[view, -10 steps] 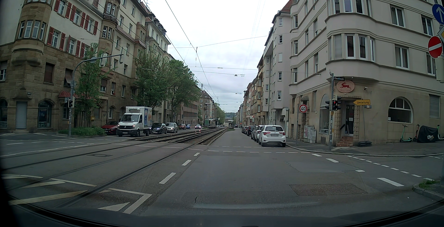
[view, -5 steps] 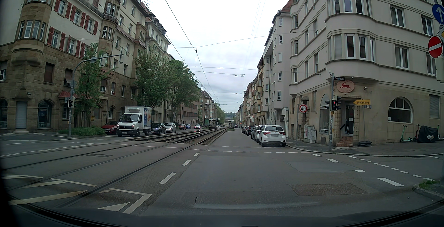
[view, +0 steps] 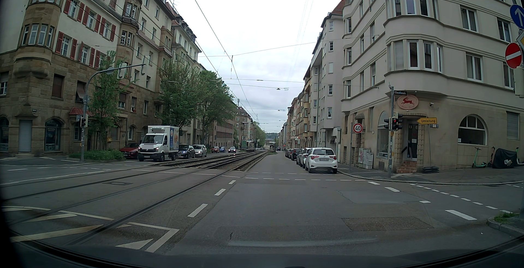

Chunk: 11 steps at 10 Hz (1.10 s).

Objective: Follow the waypoints while adhering to traffic rules and regulations

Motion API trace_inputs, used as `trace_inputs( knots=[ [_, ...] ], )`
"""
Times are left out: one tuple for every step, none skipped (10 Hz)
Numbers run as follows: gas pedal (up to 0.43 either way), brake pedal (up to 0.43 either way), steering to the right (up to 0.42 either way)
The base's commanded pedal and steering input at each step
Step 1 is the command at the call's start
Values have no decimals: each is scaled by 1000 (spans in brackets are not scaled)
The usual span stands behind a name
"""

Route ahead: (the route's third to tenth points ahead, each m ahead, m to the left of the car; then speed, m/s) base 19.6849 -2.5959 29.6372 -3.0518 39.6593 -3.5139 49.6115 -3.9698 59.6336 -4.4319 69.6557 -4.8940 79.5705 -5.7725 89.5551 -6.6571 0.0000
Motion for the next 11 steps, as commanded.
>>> trace_inputs(
  knots=[
    [0,287,-13],
    [0,287,-13],
    [0,287,-13],
    [0,280,-13],
    [0,287,-13],
    [0,287,-13],
    [0,287,-13],
    [0,287,-13],
    [0,287,-13],
    [0,287,-13],
    [0,287,-13]
  ],
)
